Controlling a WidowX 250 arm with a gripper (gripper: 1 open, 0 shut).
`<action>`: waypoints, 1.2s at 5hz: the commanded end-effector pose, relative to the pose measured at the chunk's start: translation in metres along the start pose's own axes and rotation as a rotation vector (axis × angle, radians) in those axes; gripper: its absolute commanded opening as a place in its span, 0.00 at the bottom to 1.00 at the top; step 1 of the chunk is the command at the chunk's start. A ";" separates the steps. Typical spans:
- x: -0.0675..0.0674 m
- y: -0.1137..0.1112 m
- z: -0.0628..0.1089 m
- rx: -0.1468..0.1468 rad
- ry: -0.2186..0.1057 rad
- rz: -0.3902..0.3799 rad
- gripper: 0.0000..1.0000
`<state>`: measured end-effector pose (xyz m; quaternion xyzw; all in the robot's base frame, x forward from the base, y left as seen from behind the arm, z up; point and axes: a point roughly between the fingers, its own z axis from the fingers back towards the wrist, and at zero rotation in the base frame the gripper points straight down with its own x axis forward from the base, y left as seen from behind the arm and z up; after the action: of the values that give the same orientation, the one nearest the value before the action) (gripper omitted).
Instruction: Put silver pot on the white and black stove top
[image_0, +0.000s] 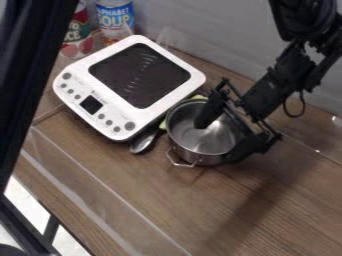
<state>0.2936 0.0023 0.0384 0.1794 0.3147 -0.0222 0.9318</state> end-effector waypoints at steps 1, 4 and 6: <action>0.000 0.027 0.005 0.008 -0.016 0.072 1.00; -0.003 0.030 0.006 0.031 -0.008 0.083 0.00; -0.011 0.032 0.009 0.036 -0.008 0.078 0.00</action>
<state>0.2915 0.0205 0.0400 0.2039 0.3322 -0.0038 0.9209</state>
